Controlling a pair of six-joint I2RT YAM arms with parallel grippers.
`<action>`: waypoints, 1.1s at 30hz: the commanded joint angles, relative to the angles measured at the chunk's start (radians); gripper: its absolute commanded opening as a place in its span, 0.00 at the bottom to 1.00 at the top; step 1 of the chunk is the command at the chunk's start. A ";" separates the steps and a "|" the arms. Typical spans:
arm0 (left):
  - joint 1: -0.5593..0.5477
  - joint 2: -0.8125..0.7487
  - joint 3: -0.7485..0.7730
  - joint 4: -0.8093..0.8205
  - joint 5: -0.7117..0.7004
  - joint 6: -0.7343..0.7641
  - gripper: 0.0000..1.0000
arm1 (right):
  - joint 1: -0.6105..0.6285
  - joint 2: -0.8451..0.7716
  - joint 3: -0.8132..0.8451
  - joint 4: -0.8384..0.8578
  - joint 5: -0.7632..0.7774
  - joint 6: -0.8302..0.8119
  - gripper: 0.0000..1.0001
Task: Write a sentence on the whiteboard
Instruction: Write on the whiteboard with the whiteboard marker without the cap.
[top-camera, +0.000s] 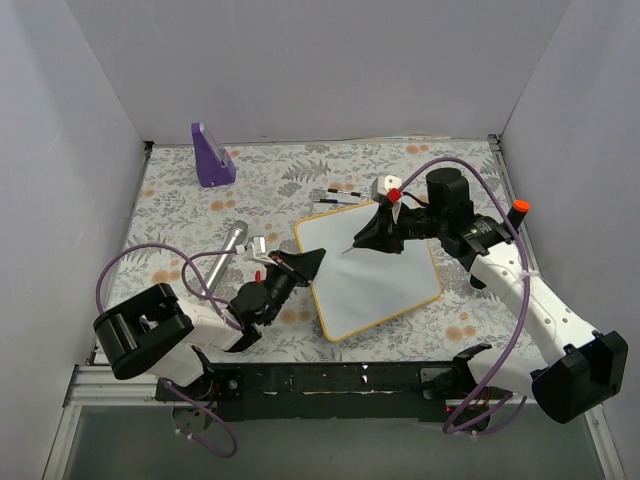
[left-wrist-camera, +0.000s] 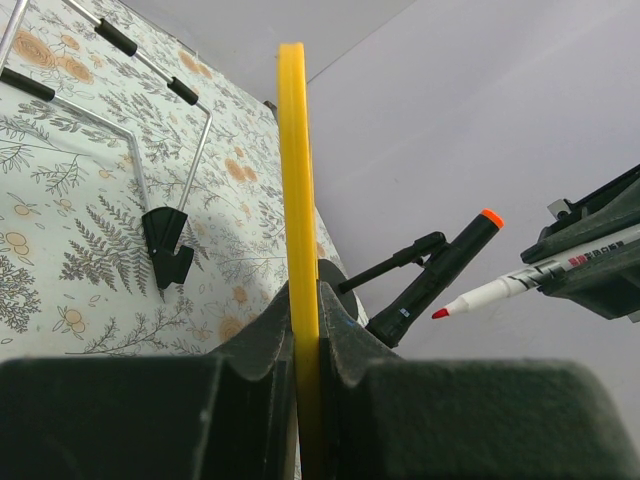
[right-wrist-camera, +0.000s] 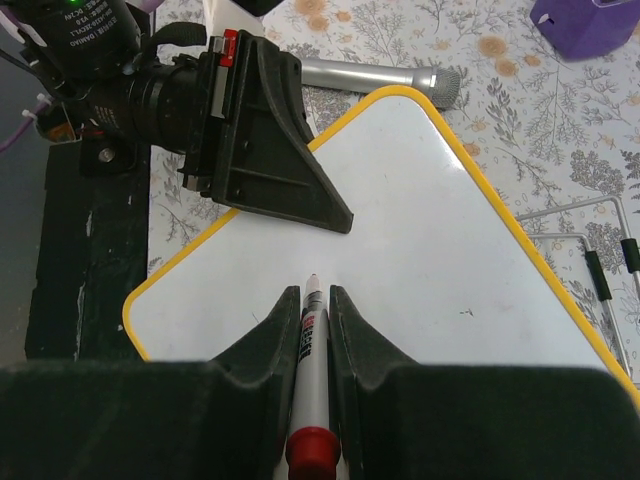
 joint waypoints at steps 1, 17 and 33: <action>-0.005 -0.028 0.011 0.091 -0.026 0.068 0.00 | 0.015 -0.007 0.034 0.024 0.018 -0.001 0.01; -0.004 -0.045 0.011 0.074 -0.029 0.065 0.00 | 0.018 -0.002 0.045 0.017 0.030 -0.019 0.01; -0.005 -0.048 0.006 0.072 -0.032 0.060 0.00 | 0.022 0.024 0.082 0.011 0.056 -0.047 0.01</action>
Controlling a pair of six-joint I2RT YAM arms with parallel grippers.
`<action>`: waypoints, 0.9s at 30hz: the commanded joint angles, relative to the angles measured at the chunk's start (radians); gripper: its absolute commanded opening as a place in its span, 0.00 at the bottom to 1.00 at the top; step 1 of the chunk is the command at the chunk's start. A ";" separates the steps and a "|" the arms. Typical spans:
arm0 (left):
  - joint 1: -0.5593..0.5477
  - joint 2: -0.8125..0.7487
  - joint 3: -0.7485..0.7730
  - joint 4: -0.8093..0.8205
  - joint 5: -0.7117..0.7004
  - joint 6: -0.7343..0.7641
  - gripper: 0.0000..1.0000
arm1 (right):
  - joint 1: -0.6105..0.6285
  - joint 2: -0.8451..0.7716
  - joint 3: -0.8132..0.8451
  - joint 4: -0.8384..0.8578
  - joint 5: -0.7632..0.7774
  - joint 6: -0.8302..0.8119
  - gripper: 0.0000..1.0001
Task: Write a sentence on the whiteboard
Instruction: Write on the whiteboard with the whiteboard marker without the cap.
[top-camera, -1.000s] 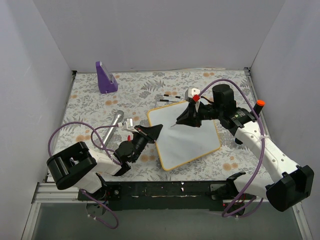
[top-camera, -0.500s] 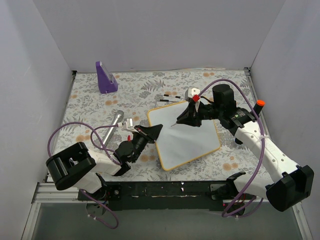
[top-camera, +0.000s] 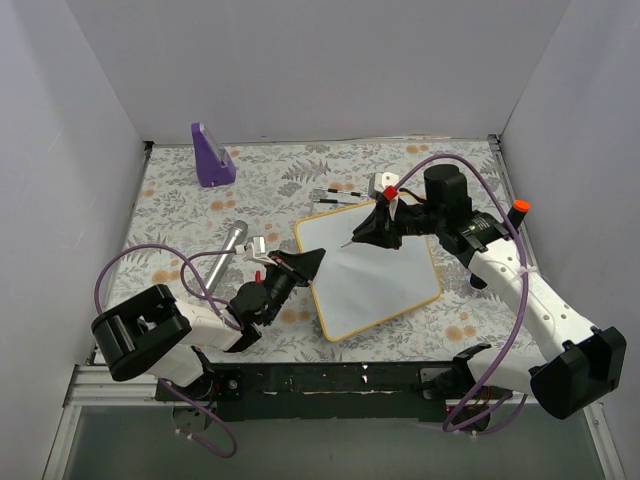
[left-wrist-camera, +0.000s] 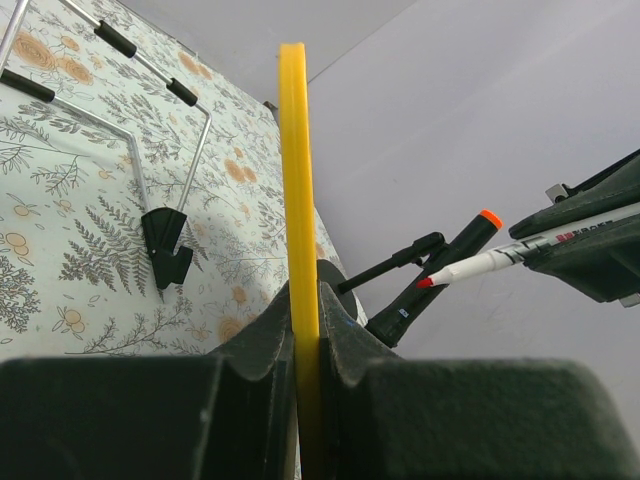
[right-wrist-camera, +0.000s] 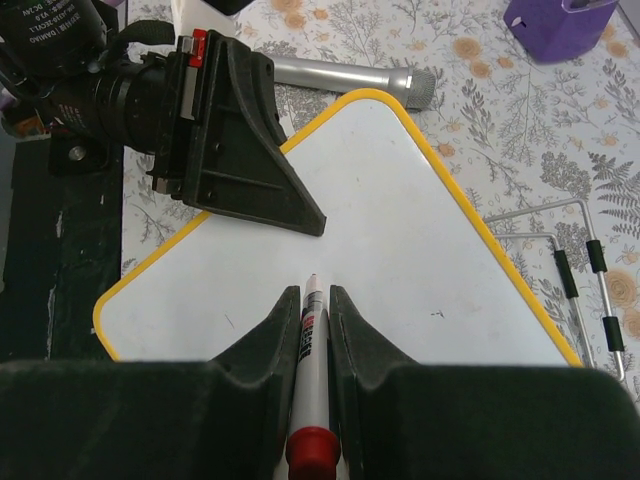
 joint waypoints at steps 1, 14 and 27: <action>-0.006 -0.034 0.006 0.087 -0.031 0.060 0.00 | 0.006 0.002 0.056 0.010 0.011 -0.023 0.01; -0.009 -0.034 0.012 0.082 -0.034 0.058 0.00 | 0.020 -0.001 0.044 0.031 0.013 -0.017 0.01; -0.014 -0.034 0.021 0.075 -0.040 0.057 0.00 | 0.069 -0.003 0.050 0.039 0.070 -0.022 0.01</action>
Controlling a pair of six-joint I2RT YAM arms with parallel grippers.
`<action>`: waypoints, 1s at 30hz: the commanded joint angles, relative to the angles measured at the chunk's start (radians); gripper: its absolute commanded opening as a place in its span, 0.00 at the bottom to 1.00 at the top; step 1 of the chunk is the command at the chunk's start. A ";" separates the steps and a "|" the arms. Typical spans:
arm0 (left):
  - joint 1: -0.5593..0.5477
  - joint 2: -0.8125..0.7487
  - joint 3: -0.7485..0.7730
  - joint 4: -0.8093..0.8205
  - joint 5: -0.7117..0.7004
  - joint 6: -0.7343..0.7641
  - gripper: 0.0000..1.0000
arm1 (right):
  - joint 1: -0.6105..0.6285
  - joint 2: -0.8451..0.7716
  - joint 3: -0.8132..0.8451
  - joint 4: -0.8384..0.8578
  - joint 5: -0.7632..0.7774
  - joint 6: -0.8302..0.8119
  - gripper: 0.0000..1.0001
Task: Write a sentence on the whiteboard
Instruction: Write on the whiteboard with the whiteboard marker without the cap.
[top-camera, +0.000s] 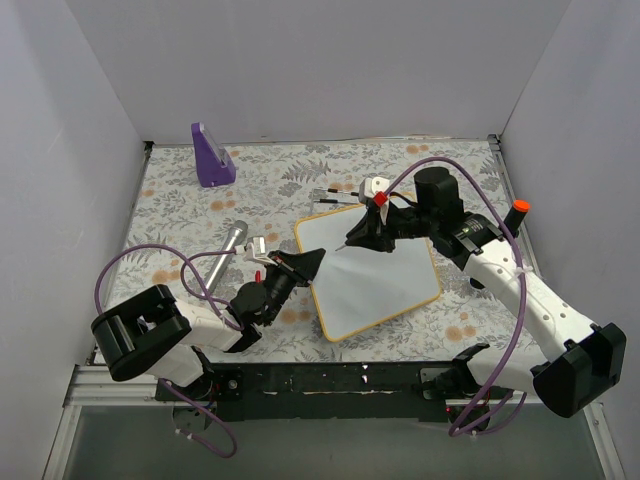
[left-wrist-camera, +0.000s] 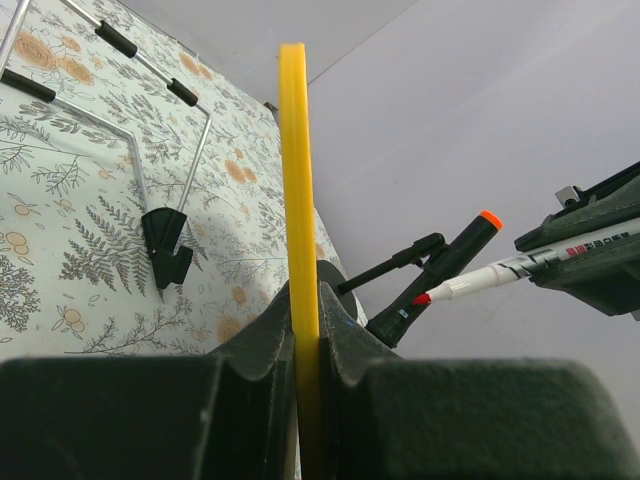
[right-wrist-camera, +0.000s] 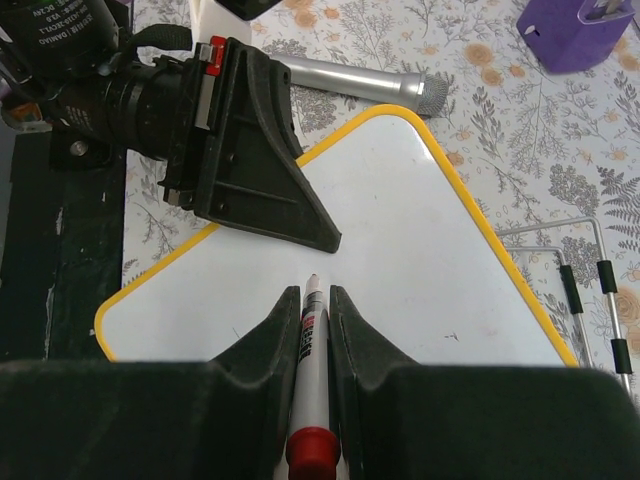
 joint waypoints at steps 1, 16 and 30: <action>-0.008 -0.032 0.021 0.077 -0.033 0.057 0.00 | 0.001 -0.012 0.034 0.042 0.032 -0.010 0.01; -0.010 -0.044 0.023 0.067 -0.038 0.055 0.00 | 0.001 0.003 0.009 0.171 0.135 0.132 0.01; -0.011 -0.035 0.020 0.083 -0.033 0.038 0.00 | 0.001 0.037 -0.058 0.315 0.162 0.269 0.01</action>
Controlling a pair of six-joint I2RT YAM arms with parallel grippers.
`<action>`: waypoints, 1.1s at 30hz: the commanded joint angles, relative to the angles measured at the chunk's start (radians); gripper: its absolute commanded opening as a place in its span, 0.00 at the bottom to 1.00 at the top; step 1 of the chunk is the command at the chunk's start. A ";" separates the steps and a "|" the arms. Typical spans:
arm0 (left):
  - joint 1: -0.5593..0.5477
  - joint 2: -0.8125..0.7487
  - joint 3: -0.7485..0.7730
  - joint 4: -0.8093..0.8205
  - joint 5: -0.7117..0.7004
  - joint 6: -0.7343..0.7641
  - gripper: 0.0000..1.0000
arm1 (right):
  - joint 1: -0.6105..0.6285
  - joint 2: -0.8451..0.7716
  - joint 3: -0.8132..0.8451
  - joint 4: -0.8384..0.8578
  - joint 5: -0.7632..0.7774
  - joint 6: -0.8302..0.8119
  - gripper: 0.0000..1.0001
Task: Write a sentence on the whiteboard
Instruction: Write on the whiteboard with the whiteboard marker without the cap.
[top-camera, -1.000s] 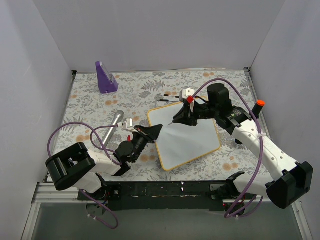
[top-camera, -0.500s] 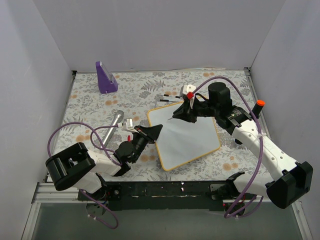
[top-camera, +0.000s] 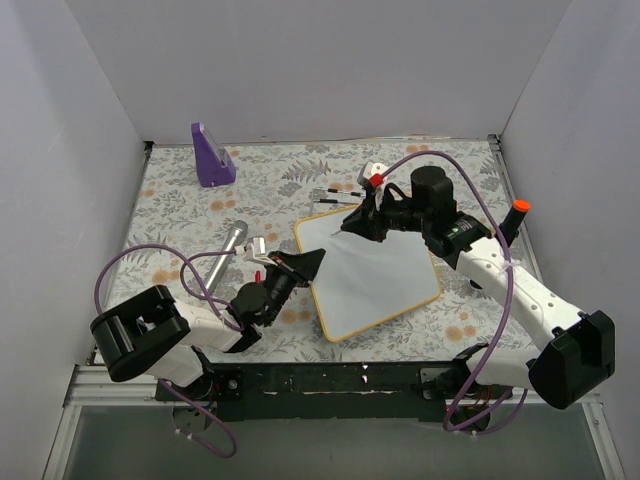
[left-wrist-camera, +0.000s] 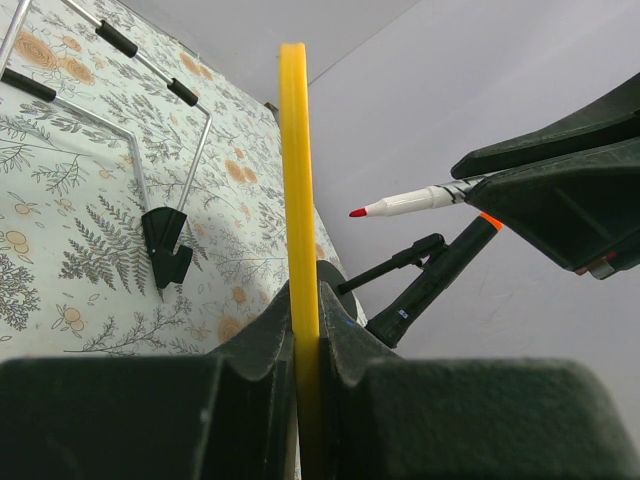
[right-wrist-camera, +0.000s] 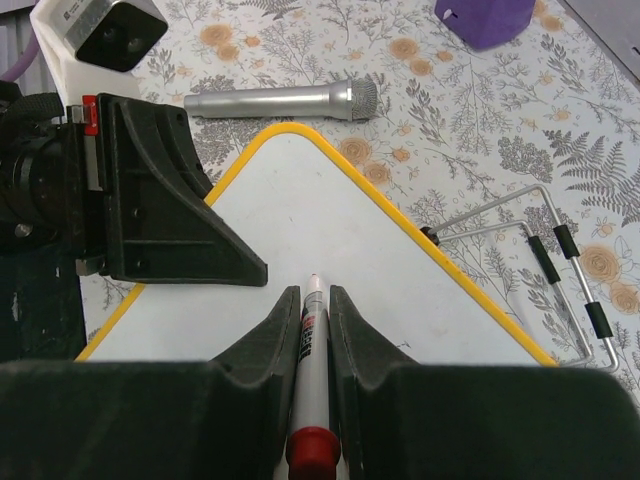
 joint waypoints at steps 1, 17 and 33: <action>-0.007 -0.028 0.019 0.092 -0.025 0.040 0.00 | 0.000 -0.002 -0.009 0.096 0.014 0.058 0.01; -0.010 -0.028 0.010 0.114 -0.022 0.040 0.00 | 0.000 0.046 -0.005 0.142 0.020 0.126 0.01; -0.010 -0.026 0.007 0.120 -0.021 0.042 0.00 | 0.000 0.067 -0.014 0.140 0.020 0.129 0.01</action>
